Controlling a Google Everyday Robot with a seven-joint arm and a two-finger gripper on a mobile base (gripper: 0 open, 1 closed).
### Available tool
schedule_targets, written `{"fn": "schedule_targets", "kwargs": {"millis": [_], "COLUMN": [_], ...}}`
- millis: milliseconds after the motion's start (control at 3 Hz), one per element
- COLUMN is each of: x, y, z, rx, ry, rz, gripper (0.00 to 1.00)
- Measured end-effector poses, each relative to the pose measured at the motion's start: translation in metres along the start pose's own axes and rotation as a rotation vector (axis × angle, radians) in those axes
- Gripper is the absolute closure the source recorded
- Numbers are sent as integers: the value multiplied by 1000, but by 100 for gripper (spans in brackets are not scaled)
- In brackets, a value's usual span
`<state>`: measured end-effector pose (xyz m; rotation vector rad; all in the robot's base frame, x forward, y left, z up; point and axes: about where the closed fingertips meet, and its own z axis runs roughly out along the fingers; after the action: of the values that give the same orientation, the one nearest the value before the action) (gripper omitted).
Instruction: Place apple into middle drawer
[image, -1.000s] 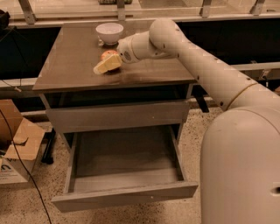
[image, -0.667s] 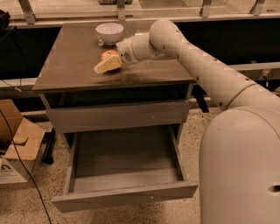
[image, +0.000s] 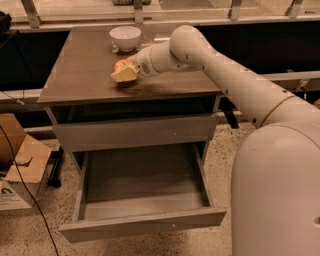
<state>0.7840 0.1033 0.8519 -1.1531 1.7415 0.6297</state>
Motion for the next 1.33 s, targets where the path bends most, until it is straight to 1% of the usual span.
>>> {"fn": "schedule_targets", "kwargs": {"millis": [333,667,1000,1333], "x": [-3,-8,-7,8], "y": [14,40,90,142], "z": [-14,-35,-68,-92], "rx": [4,-48,-186,-319], "ry": [-3,-19,5,66], "rz": [-7,-28,-118,-218], "gripper": [86,100,100,100]}}
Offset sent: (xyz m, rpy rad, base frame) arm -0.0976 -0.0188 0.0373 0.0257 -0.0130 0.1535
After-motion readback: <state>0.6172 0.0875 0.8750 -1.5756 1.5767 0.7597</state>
